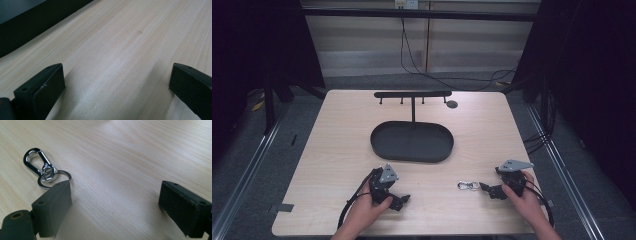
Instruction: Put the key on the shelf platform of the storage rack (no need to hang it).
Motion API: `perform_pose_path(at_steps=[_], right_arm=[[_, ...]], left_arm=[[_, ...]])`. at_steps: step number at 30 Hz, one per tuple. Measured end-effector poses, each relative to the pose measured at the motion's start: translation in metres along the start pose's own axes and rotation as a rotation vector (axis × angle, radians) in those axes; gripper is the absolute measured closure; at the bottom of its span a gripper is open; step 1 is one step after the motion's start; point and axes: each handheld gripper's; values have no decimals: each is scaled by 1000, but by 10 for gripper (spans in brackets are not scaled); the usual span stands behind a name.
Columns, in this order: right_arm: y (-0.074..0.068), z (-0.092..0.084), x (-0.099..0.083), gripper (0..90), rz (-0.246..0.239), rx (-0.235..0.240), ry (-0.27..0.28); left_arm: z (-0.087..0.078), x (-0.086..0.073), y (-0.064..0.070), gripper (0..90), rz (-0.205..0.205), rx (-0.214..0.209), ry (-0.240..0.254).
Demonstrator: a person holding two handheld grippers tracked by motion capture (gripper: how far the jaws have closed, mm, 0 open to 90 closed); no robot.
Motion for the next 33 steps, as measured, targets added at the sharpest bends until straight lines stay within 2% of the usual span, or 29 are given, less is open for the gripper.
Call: perform_pose_path(at_steps=[10,15,16,20,23,25,26,28,29,30,32,33], right_arm=[[1,-1,0,110,-8,8,-2],[1,-3,6,140,-24,28,-61],[-3,-3,10,146,-38,43,-92],[-11,-7,17,156,-77,89,-102],[-13,-7,22,155,-86,132,-117],[-13,-7,24,156,-82,141,-122],[-14,-5,27,160,-98,162,-138],[-15,-5,30,166,-107,167,-152],[-17,-4,35,188,-121,192,-160],[-19,-3,38,191,-132,203,-163],[-23,-2,44,234,-163,227,-203],[-23,-2,44,234,-163,227,-203]], left_arm=[[0,0,0,0,0,0,0],[0,0,0,0,0,0,0],[0,0,0,0,0,0,0],[0,0,0,0,0,0,0],[0,0,0,0,0,0,0],[0,0,0,0,0,0,0],[0,0,0,0,0,0,0],[0,0,0,0,0,0,0],[0,0,0,0,0,-1,0],[0,0,0,0,0,0,0],[0,0,0,0,0,0,0],[0,0,0,0,0,0,0]])
Point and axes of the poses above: each handheld gripper's, and its own axes: z roughly forward along the jaws, x roughly out of its top, y roughly to its right, and after that the axes turned 12 degrees about y, right-handed
